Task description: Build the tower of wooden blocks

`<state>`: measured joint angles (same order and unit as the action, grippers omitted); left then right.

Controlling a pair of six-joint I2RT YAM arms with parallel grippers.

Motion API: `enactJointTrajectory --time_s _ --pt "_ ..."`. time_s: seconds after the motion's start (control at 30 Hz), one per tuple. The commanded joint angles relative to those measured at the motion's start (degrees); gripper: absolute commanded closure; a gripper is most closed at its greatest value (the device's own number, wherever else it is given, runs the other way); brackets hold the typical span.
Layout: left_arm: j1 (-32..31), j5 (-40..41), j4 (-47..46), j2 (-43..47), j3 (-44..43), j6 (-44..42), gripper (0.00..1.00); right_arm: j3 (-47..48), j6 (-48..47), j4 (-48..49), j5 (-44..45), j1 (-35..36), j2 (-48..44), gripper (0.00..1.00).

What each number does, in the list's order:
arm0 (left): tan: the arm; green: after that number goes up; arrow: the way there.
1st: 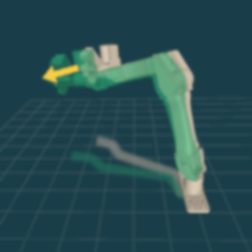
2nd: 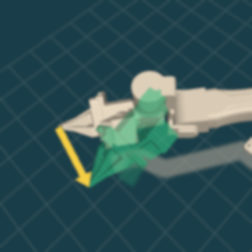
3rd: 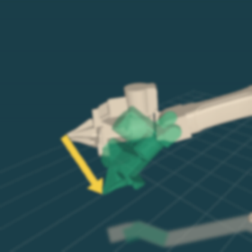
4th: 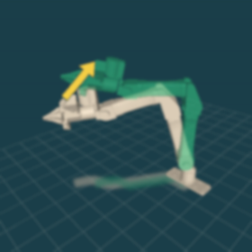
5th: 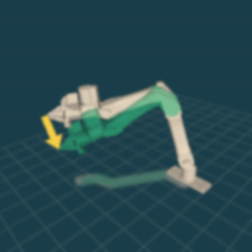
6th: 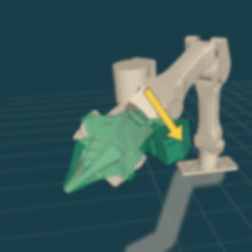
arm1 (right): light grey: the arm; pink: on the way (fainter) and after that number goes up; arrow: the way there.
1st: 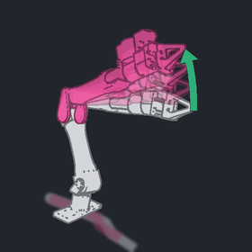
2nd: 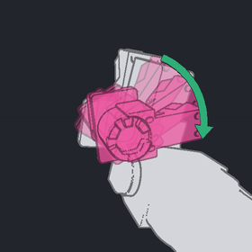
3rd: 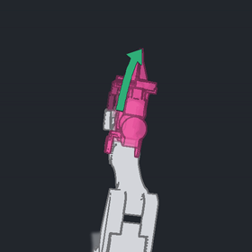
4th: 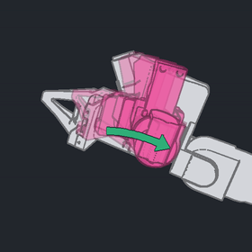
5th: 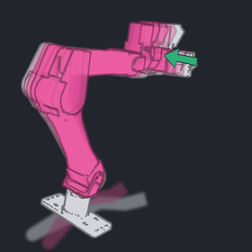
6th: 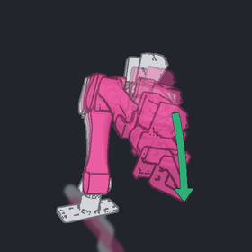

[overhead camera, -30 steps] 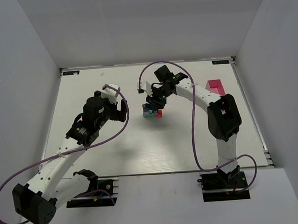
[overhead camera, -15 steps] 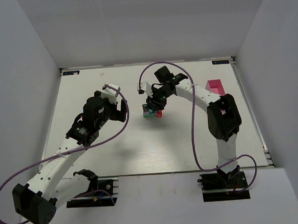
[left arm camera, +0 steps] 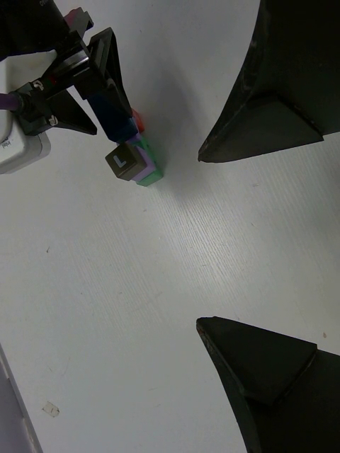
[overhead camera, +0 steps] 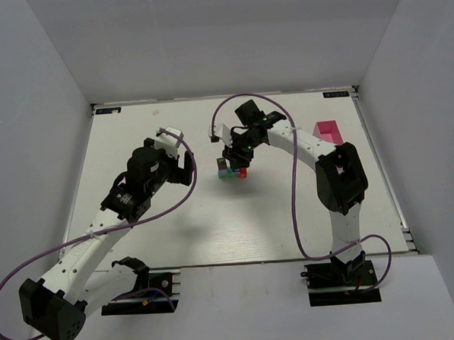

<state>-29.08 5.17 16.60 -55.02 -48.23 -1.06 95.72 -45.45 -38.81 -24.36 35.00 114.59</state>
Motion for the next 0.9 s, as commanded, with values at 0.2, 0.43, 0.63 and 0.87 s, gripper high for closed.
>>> enactJointTrajectory --time_s 0.2,0.43,0.63,0.87 --pt "0.3 -0.5 -1.0 0.4 0.5 -0.3 0.00 -1.9 0.5 2.7 -0.3 0.0 -6.0 0.44" --pt "0.3 -0.5 -1.0 0.4 0.5 -0.8 0.00 -2.4 1.0 3.6 -0.5 0.1 -8.2 0.37" --pt "0.3 -1.0 -1.0 0.4 0.5 -0.8 0.00 -5.9 1.9 5.7 1.5 0.0 -13.6 0.10" --pt "0.3 -5.0 -1.6 -0.2 1.0 -0.3 0.00 -20.4 13.3 22.3 15.0 -1.8 -27.5 0.10"
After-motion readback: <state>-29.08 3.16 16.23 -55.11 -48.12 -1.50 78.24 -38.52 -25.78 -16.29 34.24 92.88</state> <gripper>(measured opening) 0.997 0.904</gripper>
